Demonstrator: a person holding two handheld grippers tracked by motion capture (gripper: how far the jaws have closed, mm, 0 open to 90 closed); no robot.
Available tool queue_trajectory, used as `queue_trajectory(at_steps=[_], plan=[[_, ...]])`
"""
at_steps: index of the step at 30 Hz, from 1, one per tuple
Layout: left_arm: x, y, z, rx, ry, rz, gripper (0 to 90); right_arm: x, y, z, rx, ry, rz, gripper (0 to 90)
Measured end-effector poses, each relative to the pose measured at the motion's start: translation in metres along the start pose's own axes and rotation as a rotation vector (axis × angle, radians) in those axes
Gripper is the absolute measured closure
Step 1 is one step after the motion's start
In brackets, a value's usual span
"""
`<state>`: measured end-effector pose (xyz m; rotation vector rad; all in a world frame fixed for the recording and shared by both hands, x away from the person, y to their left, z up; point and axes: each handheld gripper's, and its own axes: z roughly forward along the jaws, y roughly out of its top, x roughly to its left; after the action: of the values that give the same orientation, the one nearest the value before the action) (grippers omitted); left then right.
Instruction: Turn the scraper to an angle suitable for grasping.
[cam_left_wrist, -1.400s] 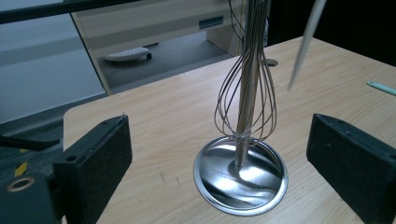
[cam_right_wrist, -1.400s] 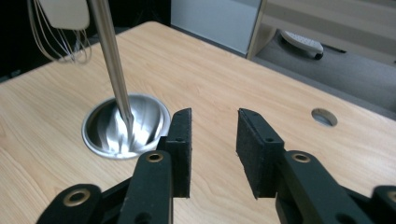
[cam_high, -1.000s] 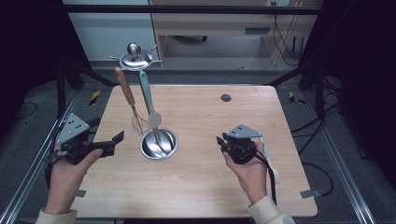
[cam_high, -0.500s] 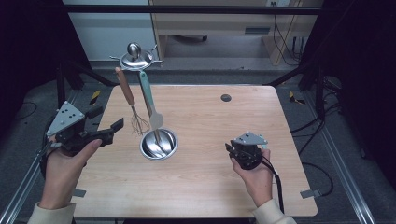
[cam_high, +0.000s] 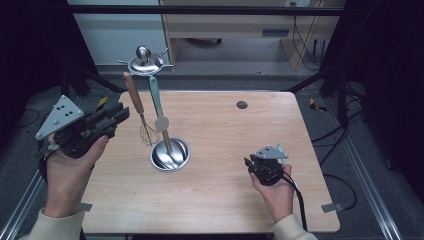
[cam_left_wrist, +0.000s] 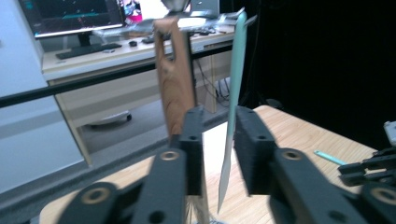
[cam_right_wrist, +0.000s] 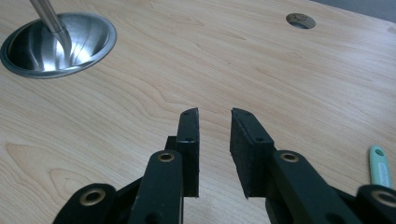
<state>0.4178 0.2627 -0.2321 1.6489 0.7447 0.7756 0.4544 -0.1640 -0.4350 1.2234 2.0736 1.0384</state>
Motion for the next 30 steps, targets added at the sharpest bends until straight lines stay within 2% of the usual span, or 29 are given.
queue_trajectory(at_steps=[4, 7, 11, 16, 30], plan=[[0.000, 0.010, 0.004, -0.012, -0.009, 0.002, 86.7, 0.000, -0.002, 0.001, 0.003, -0.001, 0.001, 73.1], [0.001, 0.016, 0.008, -0.011, -0.004, 0.004, 90.0, 0.000, -0.003, 0.002, 0.006, -0.002, -0.001, 72.6], [0.003, 0.021, 0.012, -0.015, 0.011, -0.001, 90.0, -0.001, -0.004, 0.002, 0.008, -0.004, -0.002, 72.3], [0.011, 0.029, 0.018, -0.030, 0.037, -0.027, 90.0, -0.001, -0.006, 0.002, 0.012, -0.001, 0.000, 71.9], [0.016, 0.037, 0.027, -0.030, 0.057, -0.026, 90.0, -0.004, -0.007, 0.001, 0.014, 0.000, 0.014, 71.6]])
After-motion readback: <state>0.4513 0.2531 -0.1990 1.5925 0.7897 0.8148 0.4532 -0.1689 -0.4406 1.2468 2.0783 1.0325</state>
